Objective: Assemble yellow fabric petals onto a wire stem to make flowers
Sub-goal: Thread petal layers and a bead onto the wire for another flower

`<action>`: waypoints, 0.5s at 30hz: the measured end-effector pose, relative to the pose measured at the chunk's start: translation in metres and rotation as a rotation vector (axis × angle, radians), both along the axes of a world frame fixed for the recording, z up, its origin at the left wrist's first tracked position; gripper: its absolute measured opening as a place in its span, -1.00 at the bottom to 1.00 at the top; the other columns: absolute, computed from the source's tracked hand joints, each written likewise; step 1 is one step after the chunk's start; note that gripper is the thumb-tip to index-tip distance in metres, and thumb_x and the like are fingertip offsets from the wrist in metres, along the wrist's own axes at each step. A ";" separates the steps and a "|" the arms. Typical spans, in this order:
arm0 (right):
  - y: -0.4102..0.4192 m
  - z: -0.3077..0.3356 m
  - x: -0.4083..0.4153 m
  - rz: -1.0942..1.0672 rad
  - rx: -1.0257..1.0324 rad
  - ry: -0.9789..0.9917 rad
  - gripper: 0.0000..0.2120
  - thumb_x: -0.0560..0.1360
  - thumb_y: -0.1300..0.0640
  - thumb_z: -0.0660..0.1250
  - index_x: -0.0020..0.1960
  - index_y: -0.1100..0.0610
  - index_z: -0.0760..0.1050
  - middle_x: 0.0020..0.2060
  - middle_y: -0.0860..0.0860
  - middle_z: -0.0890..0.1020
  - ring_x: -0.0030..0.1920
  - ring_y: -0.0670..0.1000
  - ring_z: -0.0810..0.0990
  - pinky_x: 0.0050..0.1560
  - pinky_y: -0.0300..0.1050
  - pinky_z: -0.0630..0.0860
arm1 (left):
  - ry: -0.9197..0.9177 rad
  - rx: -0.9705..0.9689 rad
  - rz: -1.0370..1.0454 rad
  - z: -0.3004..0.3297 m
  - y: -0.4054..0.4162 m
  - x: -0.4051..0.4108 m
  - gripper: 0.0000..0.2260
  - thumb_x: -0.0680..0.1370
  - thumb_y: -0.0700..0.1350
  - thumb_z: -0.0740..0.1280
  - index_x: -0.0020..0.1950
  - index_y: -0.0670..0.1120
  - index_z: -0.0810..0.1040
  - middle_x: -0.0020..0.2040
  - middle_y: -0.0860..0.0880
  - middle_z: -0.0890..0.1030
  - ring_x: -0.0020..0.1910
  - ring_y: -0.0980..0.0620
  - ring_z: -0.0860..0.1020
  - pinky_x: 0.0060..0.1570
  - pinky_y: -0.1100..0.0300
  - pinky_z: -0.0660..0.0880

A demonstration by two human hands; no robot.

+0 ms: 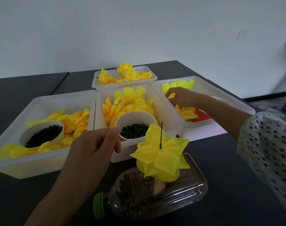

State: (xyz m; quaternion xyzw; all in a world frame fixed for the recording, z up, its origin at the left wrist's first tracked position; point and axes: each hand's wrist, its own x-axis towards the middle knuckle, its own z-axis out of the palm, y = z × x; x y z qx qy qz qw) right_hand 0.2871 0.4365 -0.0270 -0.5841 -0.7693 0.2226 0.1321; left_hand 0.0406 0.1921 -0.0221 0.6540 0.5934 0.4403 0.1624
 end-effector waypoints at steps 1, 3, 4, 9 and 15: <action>-0.002 -0.002 -0.001 0.004 -0.049 -0.020 -0.81 0.58 0.21 0.19 0.14 -0.01 0.41 -0.23 0.04 0.58 -0.41 0.00 0.51 -0.47 -0.22 0.40 | -0.009 0.002 -0.009 0.002 -0.001 0.003 -0.55 0.50 0.18 0.09 -0.41 -0.05 0.52 -0.57 0.05 0.39 -0.53 0.11 0.37 -0.47 0.34 0.26; -0.005 -0.005 -0.001 -0.001 -0.103 -0.047 -0.75 0.56 0.25 0.15 0.17 -0.01 0.38 -0.22 0.02 0.56 -0.39 -0.01 0.54 -0.47 -0.21 0.40 | -0.030 0.012 -0.029 0.006 -0.003 0.007 -0.57 0.51 0.16 0.11 -0.41 -0.05 0.53 -0.57 0.06 0.38 -0.55 0.12 0.35 -0.48 0.36 0.27; -0.006 -0.007 -0.001 -0.009 -0.106 -0.045 -0.75 0.55 0.26 0.14 0.18 0.05 0.41 -0.24 0.02 0.56 -0.39 -0.01 0.54 -0.47 -0.21 0.39 | -0.035 0.019 -0.037 0.008 -0.004 0.008 -0.57 0.51 0.15 0.11 -0.41 -0.05 0.53 -0.58 0.05 0.36 -0.56 0.12 0.34 -0.48 0.36 0.27; -0.010 -0.013 -0.001 -0.071 -0.031 0.010 -0.80 0.54 0.26 0.18 0.12 0.21 0.51 -0.35 0.02 0.57 -0.45 -0.05 0.55 -0.48 -0.22 0.41 | -0.042 0.014 -0.022 0.012 -0.012 0.004 -0.61 0.56 0.11 0.15 -0.39 -0.01 0.53 -0.58 0.08 0.39 -0.55 0.12 0.35 -0.47 0.34 0.27; -0.016 -0.004 0.002 -0.112 -0.020 0.145 -0.85 0.56 0.15 0.19 0.03 0.15 0.52 -0.31 0.01 0.62 -0.45 -0.02 0.60 -0.40 -0.21 0.46 | -0.043 0.020 -0.012 0.016 -0.018 0.002 -0.64 0.57 0.05 0.19 -0.38 0.02 0.54 -0.55 0.06 0.41 -0.52 0.12 0.36 -0.46 0.31 0.27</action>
